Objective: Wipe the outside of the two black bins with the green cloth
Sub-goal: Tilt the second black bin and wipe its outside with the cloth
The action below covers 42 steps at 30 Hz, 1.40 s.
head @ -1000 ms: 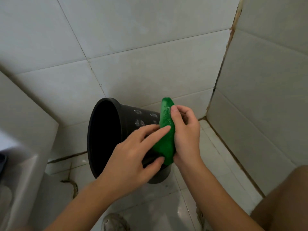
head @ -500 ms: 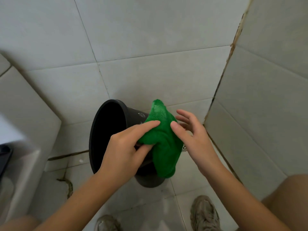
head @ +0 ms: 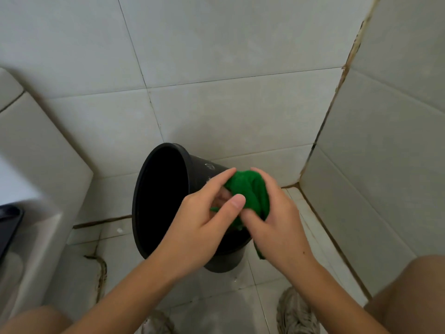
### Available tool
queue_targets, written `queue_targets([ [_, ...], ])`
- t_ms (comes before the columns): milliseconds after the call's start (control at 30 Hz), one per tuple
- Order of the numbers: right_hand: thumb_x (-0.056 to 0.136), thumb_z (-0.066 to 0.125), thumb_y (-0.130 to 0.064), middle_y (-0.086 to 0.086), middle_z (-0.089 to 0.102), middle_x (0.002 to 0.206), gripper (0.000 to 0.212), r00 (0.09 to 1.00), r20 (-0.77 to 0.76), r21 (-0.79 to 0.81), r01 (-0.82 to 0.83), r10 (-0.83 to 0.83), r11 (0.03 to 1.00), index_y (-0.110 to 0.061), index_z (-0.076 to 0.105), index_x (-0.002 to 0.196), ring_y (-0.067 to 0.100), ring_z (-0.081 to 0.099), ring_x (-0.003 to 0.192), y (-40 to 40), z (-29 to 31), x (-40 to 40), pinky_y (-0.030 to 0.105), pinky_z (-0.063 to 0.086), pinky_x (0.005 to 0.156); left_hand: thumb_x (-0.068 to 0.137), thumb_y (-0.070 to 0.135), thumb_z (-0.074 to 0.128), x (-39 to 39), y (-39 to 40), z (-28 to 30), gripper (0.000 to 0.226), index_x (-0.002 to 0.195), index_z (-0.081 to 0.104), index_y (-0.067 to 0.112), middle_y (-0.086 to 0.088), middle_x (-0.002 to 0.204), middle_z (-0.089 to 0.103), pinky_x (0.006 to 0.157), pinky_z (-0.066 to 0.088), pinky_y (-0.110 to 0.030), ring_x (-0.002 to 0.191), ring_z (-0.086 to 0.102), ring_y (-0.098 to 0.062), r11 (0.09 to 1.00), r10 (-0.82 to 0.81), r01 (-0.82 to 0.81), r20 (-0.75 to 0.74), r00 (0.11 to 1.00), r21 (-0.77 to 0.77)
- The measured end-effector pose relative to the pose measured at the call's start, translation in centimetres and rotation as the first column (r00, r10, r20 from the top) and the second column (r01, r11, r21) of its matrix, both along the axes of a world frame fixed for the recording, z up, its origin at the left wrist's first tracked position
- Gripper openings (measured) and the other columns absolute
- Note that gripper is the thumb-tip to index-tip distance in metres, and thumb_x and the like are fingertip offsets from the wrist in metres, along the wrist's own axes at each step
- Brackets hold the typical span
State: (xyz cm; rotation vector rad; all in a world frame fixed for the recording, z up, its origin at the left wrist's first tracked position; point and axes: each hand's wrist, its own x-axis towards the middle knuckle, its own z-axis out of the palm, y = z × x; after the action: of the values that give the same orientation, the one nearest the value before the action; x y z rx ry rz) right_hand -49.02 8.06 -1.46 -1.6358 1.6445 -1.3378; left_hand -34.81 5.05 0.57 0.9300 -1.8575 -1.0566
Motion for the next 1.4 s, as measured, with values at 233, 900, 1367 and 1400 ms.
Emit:
queue_targets([
  [233, 0.069, 0.043, -0.007, -0.007, 0.072, 0.086, 0.04, 0.78, 0.591, -0.047, -0.222, 0.207, 0.974, -0.02, 0.063, 0.101, 0.008, 0.068, 0.083, -0.7, 1.7, -2.0, 0.019, 0.052, 0.068, 0.084, 0.055, 0.052, 3.0, -2.2, 0.9, 0.059, 0.138, 0.048, 0.031, 0.02, 0.127, 0.054, 0.097, 0.043, -0.023, 0.12, 0.049, 0.0, 0.917, 0.182, -0.015, 0.384, 0.905, -0.399],
  [900, 0.079, 0.06, -0.062, -0.005, 0.044, 0.144, 0.083, 0.942, 0.321, -0.105, -0.07, 0.101, 0.992, -0.025, 0.031, 0.149, 0.013, 0.043, 0.134, -0.4, -1.0, 1.4, 0.038, 0.042, 0.107, 0.077, 0.027, 0.07, -1.3, 0.2, -0.6, 0.029, 0.098, 0.051, 0.024, 0.009, 0.087, 0.062, 0.064, 0.053, -0.036, 0.076, 0.063, -0.008, 0.995, 0.091, -0.087, 0.08, 0.993, -0.053],
  [1367, 0.086, 0.068, -0.02, -0.008, 0.07, 0.086, 0.013, 0.629, 0.759, 0.032, 0.226, -0.171, 0.974, -0.029, 0.067, 0.095, 0.011, 0.069, 0.084, -3.3, -2.4, -2.6, 0.028, 0.053, 0.069, 0.09, 0.031, 0.06, 2.8, -3.7, -1.3, 0.048, 0.136, 0.049, 0.029, 0.013, 0.128, 0.056, 0.1, 0.049, -0.031, 0.121, 0.05, 0.001, 0.956, 0.268, -0.232, 0.219, 0.938, -0.178],
  [1400, 0.088, 0.067, -0.019, -0.008, 0.07, 0.088, 0.014, 0.64, 0.739, 0.046, 0.265, -0.211, 0.963, -0.028, 0.066, 0.097, 0.012, 0.068, 0.085, -3.6, -2.8, -3.0, 0.029, 0.053, 0.071, 0.091, 0.029, 0.06, 3.0, -4.3, -1.6, 0.055, 0.143, 0.041, 0.03, 0.009, 0.136, 0.052, 0.105, 0.046, -0.036, 0.127, 0.047, -0.004, 0.932, 0.355, -0.315, 0.281, 0.892, -0.178],
])
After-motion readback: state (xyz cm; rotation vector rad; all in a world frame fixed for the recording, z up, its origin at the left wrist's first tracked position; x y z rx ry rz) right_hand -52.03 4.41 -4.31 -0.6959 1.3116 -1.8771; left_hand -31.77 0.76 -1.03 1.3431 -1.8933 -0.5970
